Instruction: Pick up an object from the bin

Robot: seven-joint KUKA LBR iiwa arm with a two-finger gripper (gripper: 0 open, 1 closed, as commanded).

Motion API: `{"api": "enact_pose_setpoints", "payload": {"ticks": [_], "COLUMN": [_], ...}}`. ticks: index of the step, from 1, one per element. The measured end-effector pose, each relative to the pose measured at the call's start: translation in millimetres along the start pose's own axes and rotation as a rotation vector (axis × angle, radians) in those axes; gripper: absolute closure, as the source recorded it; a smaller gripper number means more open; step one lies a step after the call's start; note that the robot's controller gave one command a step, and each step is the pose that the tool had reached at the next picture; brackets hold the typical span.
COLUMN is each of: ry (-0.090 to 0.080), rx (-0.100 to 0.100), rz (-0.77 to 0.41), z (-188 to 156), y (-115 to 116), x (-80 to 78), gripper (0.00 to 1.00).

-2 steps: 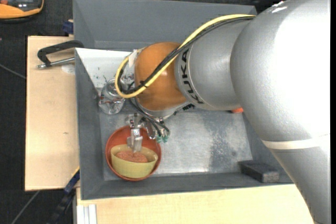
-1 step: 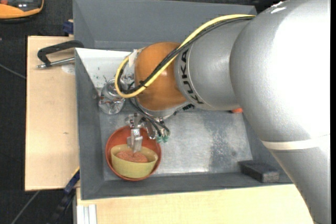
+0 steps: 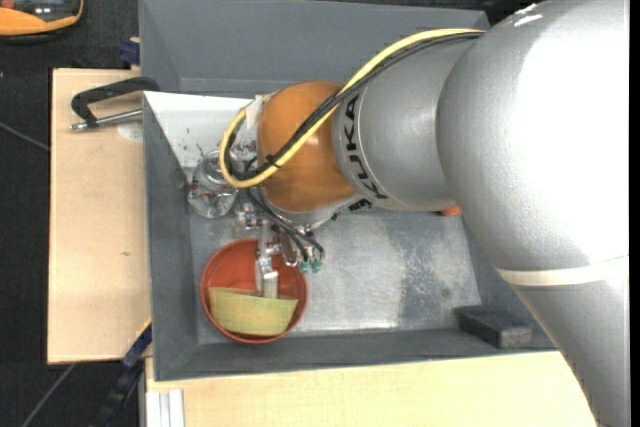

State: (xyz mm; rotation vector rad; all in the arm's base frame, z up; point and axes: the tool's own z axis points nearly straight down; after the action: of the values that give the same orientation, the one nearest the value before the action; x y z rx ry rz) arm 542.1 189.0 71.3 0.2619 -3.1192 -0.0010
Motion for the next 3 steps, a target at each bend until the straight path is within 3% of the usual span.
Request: {"api": "enact_pose_setpoints", "payload": {"ticks": [1,2,3], "ry": [-0.001,-0.014,-0.023], "rx": [-0.002,-0.005,-0.003], "rz": [0.001,-0.029,-0.690], "z": [-1,-118,-3], "y": [1,16,9], "x": [-0.5,-4.7,-17.0], "gripper": [1.00,1.00,1.00]}}
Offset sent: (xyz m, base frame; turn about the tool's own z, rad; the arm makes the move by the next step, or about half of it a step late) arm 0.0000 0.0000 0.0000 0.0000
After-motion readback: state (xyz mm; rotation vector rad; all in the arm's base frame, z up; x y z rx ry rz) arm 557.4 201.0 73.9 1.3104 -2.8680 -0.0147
